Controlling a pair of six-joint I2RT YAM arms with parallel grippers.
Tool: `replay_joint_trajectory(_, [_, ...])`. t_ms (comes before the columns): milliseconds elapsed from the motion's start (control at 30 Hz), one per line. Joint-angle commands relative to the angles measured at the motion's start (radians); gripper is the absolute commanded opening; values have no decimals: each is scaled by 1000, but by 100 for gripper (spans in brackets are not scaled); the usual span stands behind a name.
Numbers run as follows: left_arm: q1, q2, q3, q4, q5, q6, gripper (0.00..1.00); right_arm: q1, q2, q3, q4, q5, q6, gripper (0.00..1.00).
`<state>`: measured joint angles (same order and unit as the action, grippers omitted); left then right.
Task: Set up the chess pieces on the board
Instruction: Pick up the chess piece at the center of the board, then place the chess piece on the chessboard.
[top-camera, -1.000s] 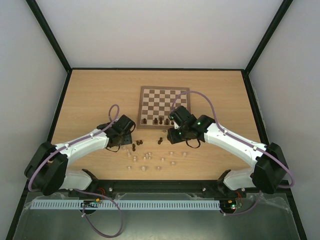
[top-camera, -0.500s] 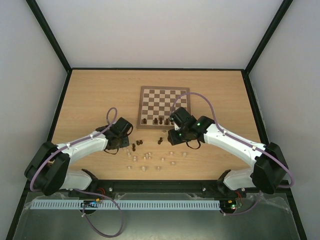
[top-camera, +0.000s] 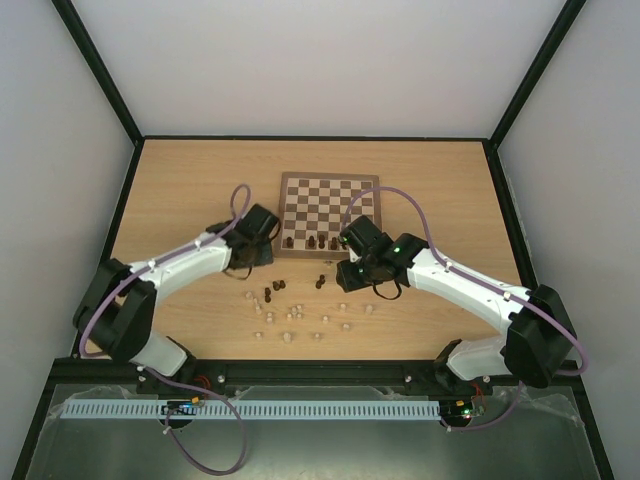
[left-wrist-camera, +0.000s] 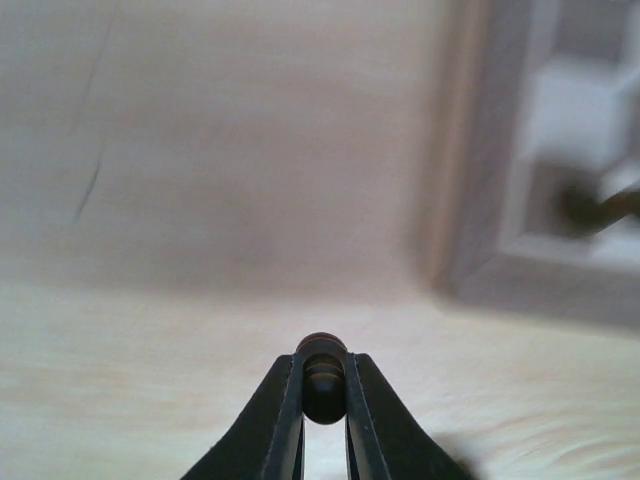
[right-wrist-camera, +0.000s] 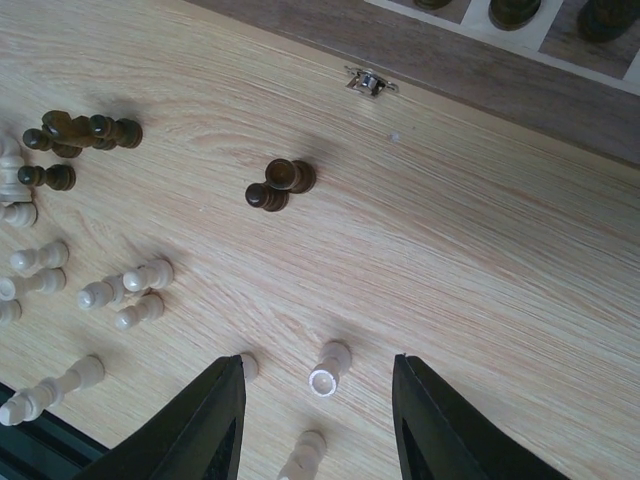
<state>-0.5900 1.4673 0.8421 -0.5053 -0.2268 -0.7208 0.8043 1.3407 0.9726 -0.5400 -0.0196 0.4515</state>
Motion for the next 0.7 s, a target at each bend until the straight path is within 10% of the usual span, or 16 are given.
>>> replay_joint_trajectory(0, [13,103,235,-55,-13,122,3,-5,-11,10,-40,24,-13,41])
replay_joint_trajectory(300, [31,381,556,-130,33,239,4,-15,-20,21,-59,52,-7,41])
replay_joint_trajectory(667, [11,464,579,-112,83,248,4,-23,-23,7,-58,49,-8,41])
